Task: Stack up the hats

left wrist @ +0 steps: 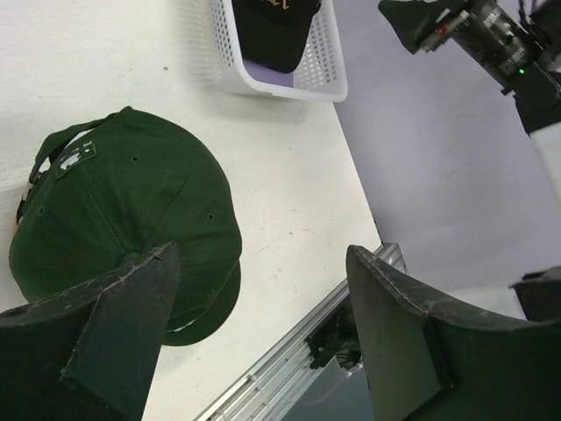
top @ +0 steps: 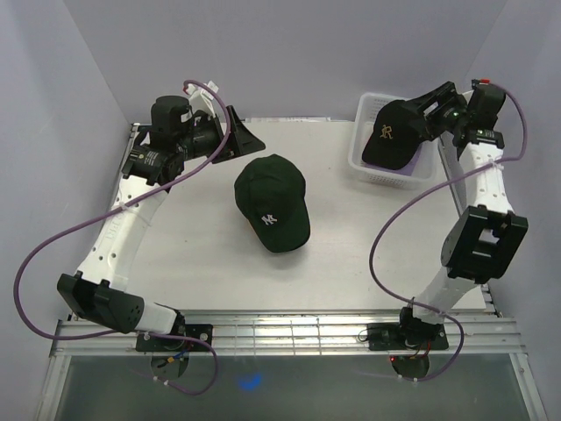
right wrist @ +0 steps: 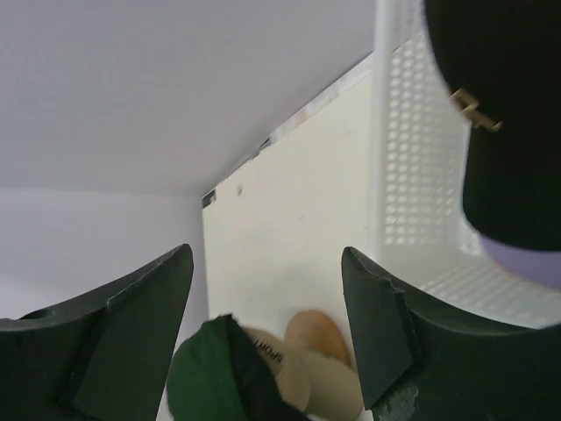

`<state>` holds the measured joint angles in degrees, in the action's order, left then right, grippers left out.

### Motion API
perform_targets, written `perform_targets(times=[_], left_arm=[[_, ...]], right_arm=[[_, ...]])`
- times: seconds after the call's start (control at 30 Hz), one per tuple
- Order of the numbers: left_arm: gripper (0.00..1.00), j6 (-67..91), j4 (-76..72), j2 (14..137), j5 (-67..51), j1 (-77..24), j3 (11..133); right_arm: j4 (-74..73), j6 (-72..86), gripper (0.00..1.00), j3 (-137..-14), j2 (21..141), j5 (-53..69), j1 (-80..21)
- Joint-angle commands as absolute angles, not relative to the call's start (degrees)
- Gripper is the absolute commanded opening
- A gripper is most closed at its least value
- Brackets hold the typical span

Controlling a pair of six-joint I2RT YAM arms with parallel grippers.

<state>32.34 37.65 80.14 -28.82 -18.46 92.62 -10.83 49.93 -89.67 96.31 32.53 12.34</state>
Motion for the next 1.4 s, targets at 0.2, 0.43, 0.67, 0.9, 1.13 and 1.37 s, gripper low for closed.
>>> perform_targets(times=[0.2, 0.43, 0.67, 0.9, 1.13, 1.37], left_arm=[[0.87, 31.4, 36.4, 77.9, -31.9, -18.2, 94.7], [0.87, 30.9, 36.6, 78.0, -31.9, -18.8, 93.7], [0.87, 30.9, 36.7, 78.7, -31.6, -19.3, 94.2], [0.87, 30.8, 36.7, 79.1, -31.2, -19.4, 94.2], [0.87, 30.6, 36.7, 79.5, -30.9, -19.8, 93.8], [0.87, 30.2, 36.9, 79.6, -30.4, -20.0, 93.5]], right_arm=[[-15.6, 38.5, 0.64, -100.6, 113.4, 30.5, 16.9], [-15.3, 33.1, 0.63, -100.5, 115.8, 26.4, 17.1], [-14.2, 30.1, 0.6, -98.1, 117.2, 23.5, 17.3], [-13.8, 27.8, 0.6, -94.8, 116.3, 18.6, 17.3], [-3.7, 27.4, 0.6, -89.8, 116.7, 24.9, 17.3], [-1.2, 29.3, 0.58, -89.2, 119.2, 24.9, 17.1]])
